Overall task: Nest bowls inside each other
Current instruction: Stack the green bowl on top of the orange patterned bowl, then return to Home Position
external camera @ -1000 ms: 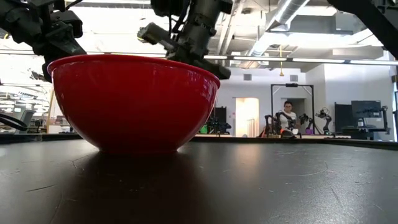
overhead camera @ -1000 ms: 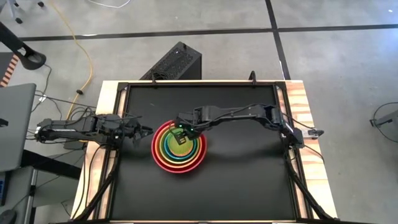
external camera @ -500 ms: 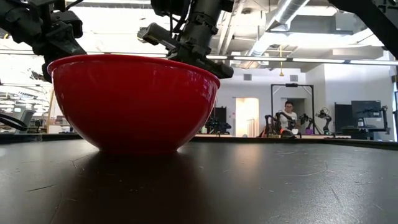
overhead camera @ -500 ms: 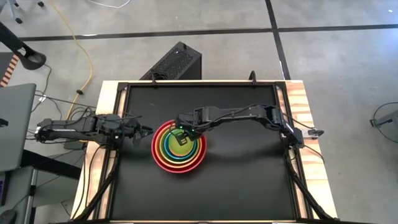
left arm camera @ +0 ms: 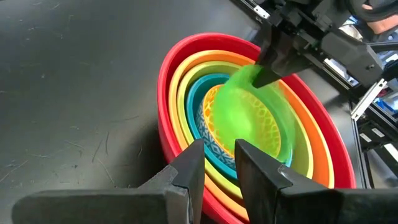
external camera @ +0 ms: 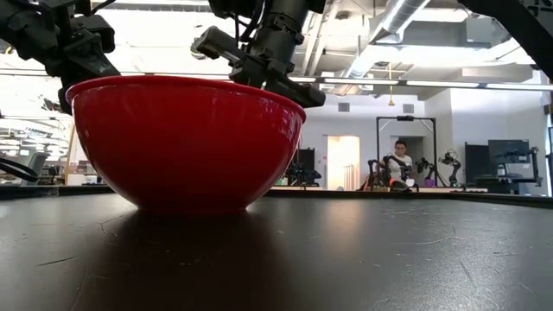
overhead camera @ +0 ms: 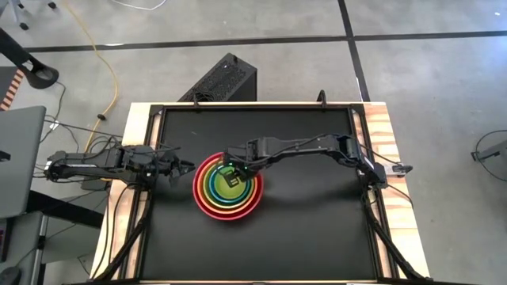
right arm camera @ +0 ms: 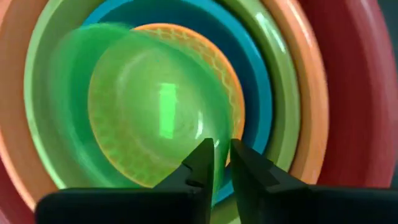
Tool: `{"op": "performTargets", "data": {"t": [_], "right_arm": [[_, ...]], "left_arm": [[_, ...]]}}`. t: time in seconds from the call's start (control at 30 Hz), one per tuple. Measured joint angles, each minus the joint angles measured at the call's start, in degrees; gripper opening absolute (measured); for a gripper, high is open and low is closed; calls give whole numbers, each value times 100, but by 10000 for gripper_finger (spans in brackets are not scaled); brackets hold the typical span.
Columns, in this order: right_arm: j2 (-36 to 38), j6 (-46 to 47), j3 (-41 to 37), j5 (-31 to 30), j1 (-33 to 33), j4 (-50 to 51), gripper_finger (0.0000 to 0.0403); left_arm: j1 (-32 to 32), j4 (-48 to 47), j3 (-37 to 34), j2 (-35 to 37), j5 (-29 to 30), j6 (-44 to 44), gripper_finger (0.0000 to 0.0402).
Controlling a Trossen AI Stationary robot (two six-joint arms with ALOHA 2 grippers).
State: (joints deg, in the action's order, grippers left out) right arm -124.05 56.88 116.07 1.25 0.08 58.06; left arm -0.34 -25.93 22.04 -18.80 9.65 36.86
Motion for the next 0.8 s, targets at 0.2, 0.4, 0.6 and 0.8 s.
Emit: {"op": "performTargets", "data": {"t": [0.2,0.4,0.6,0.8], "right_arm": [[0,-104,0,-36,-9,17,104],[61,-319,0,122,-98,72,126],[454,-527,107,173,-80,369,129],[1130,-821,107,-144,129,574,127]], "left_arm": [[0,0,0,1,-2,0,77],[0,0,0,2,-79,0,77],[0,2,0,0,-87,0,77],[0,31,0,0,-87,-63,77]]}}
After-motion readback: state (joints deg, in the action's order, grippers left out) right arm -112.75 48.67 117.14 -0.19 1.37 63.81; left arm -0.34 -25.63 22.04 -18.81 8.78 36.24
